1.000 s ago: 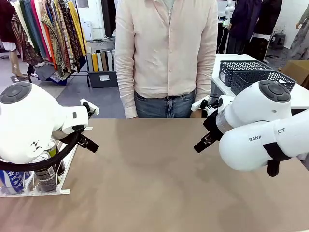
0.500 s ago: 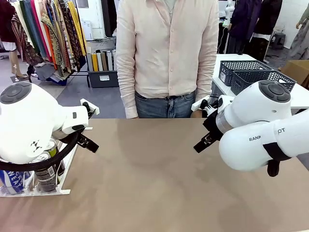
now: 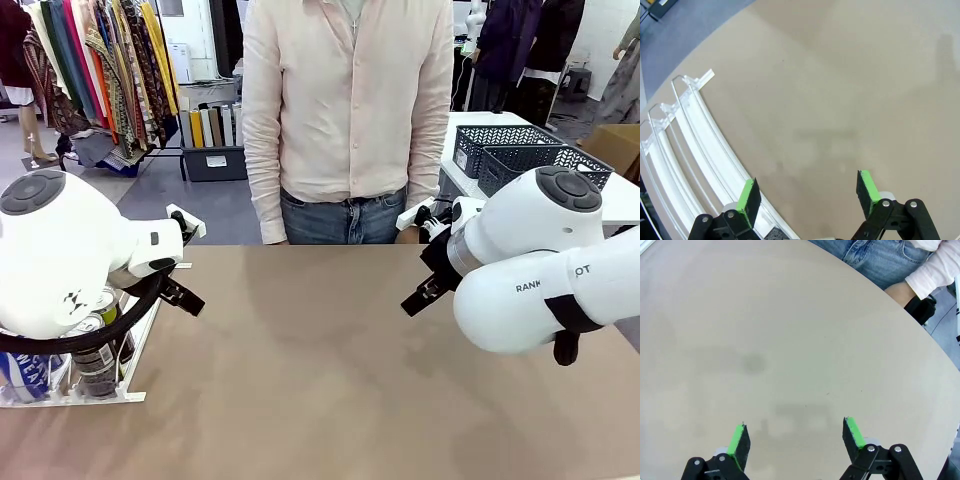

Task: Retrieve and store the cans from the dispenser.
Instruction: Pick up one can from the Automatic Can Dispenser and place it in the middle of the table.

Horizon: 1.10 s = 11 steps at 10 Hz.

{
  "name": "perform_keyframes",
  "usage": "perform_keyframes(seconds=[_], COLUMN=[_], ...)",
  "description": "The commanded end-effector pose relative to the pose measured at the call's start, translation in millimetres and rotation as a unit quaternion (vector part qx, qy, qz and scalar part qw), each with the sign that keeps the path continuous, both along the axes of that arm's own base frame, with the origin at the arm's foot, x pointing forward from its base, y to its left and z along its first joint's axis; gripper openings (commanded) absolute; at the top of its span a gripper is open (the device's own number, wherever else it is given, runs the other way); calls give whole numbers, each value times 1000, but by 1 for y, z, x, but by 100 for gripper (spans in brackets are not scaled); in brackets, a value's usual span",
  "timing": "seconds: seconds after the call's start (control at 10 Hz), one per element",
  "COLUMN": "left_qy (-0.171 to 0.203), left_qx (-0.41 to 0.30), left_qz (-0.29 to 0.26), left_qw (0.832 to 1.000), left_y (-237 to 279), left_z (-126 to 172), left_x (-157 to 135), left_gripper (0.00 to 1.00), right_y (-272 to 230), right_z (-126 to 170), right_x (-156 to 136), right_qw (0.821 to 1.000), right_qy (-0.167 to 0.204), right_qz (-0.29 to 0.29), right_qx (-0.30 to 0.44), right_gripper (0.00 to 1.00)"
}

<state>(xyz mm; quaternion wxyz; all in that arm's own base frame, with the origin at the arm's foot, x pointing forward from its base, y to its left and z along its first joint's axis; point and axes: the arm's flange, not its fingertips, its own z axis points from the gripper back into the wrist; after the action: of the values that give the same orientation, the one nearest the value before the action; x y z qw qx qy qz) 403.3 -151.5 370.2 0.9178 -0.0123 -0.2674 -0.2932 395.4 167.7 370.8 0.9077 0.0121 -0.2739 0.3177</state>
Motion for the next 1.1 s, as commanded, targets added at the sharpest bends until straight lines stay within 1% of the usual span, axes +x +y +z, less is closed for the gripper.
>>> perform_keyframes(seconds=[0.0, 1.0], left_qy=[0, 0], left_qx=[0, 0], left_qz=[0, 0], left_qw=[1000, 1000], left_y=[0, 0], left_z=[0, 0], left_x=[0, 0], left_gripper=[100, 100], right_y=[0, 0], right_z=[0, 0], right_x=[0, 0], right_qw=[1000, 1000], right_qy=[0, 0], right_qz=[0, 0], right_qx=[0, 0], right_gripper=[100, 100])
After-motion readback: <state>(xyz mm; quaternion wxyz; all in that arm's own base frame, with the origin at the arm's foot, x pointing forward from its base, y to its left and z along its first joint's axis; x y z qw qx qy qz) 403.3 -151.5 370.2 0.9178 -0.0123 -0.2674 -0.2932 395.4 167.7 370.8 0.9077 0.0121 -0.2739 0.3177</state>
